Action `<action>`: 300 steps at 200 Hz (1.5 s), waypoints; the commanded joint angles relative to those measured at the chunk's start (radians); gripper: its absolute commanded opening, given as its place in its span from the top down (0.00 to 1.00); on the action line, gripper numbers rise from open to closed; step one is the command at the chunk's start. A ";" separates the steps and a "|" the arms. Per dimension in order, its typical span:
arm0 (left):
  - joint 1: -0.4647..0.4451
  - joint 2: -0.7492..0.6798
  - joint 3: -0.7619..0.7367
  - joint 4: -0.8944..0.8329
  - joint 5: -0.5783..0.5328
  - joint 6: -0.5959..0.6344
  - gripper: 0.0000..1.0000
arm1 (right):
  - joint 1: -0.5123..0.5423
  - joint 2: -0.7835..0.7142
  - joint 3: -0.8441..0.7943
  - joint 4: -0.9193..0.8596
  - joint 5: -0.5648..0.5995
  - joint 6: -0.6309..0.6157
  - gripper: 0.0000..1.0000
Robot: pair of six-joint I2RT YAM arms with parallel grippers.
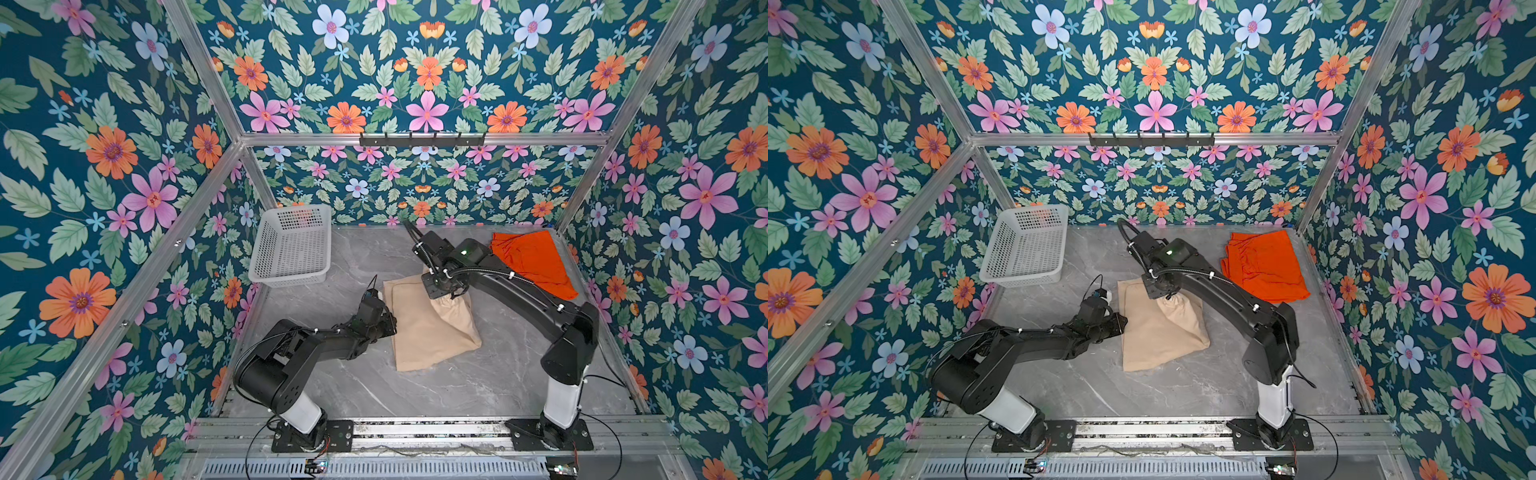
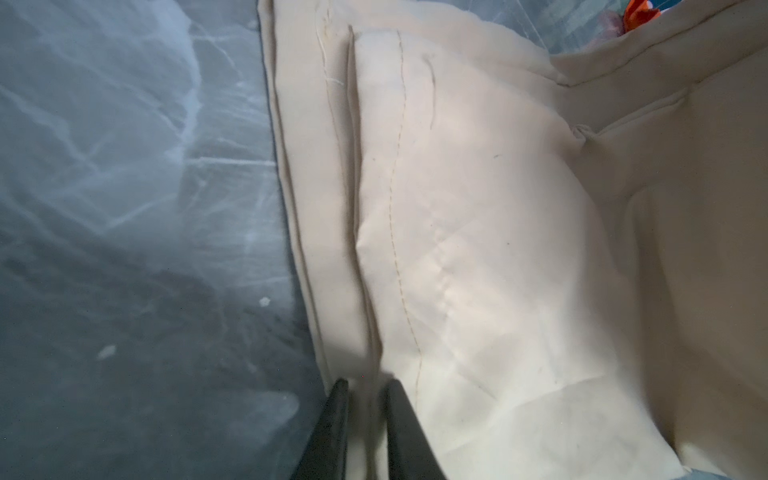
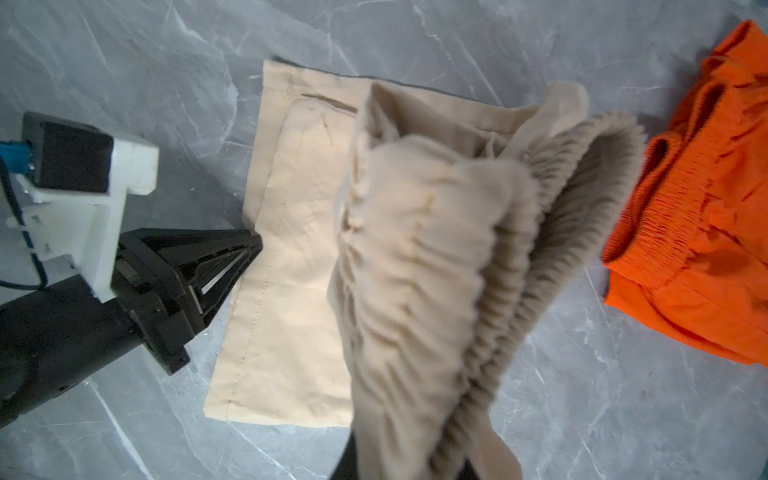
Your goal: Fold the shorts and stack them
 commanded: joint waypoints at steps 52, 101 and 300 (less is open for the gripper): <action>0.000 -0.001 0.002 -0.099 -0.015 0.001 0.78 | 0.060 0.148 0.031 0.073 -0.196 0.127 0.81; 0.010 -0.190 0.020 -0.252 -0.080 -0.012 0.59 | 0.053 0.101 -0.040 0.192 -0.339 0.168 0.38; 0.026 -0.057 0.011 -0.145 0.112 0.071 0.75 | -0.622 -0.168 -0.854 0.769 -0.963 0.053 0.23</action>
